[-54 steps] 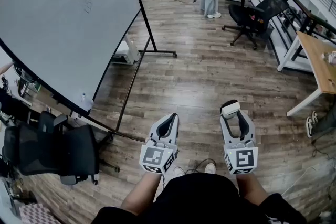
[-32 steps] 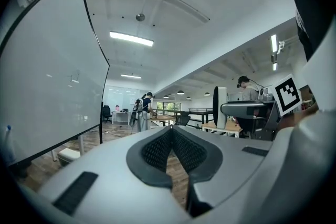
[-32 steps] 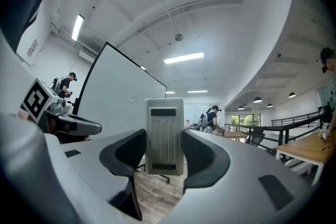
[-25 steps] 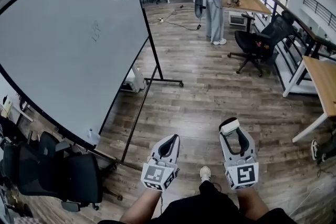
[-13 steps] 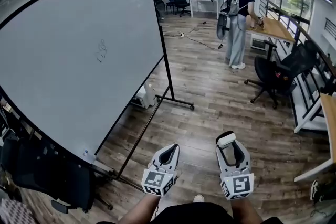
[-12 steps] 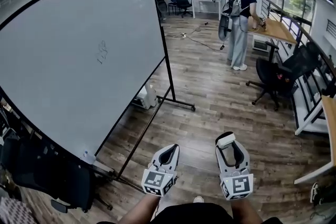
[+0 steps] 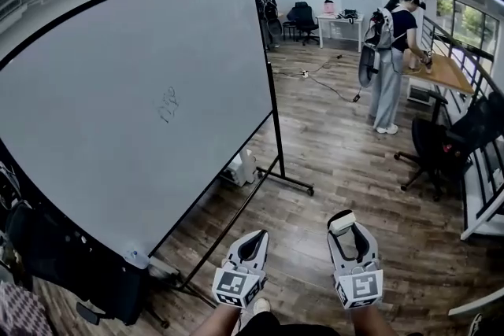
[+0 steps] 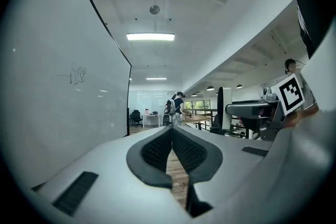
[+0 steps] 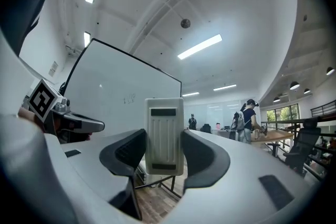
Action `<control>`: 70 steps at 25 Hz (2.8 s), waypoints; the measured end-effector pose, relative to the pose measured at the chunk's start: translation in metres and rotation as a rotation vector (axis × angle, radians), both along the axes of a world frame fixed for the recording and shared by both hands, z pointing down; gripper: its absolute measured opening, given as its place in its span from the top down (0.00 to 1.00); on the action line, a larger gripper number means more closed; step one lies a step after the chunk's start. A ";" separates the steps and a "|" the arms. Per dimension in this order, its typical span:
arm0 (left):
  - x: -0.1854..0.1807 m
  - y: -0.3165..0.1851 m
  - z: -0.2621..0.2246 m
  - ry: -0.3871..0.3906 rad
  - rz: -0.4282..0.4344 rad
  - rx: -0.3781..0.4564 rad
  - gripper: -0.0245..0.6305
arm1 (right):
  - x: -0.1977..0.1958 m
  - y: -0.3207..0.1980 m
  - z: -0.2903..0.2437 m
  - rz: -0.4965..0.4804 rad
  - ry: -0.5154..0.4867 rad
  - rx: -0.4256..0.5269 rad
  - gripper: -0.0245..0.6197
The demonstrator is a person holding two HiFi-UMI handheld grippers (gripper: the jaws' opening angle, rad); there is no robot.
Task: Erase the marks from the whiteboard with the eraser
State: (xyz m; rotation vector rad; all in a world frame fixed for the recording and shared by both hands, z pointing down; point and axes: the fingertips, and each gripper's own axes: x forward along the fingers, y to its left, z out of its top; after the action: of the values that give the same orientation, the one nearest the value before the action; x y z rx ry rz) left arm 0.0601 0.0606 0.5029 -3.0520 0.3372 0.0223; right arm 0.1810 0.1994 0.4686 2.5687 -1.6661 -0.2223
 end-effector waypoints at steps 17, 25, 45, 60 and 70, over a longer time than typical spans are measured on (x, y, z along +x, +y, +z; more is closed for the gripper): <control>-0.006 -0.246 -0.075 0.153 -0.287 0.116 0.93 | 0.016 -0.288 -0.045 -0.265 0.066 0.058 0.59; -0.044 -0.324 -0.112 0.184 -0.429 0.211 0.93 | -0.031 -0.409 -0.078 -0.454 0.126 0.113 0.59; -0.114 -0.398 -0.126 0.171 -0.940 0.223 0.93 | -0.112 -0.565 -0.097 -0.933 0.191 0.041 0.59; -0.169 -0.379 -0.110 0.147 -1.285 0.182 0.93 | -0.183 -0.559 -0.089 -1.078 0.502 0.027 0.59; -0.210 -0.370 -0.114 0.110 -1.258 0.201 0.93 | -0.236 -0.554 -0.064 -0.964 0.734 -0.027 0.59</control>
State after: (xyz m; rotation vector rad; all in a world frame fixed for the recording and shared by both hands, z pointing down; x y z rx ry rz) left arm -0.1499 -0.3095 0.3888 -2.1299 1.9643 0.1358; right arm -0.0553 -0.3541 0.4050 1.1675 -2.2799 -1.0017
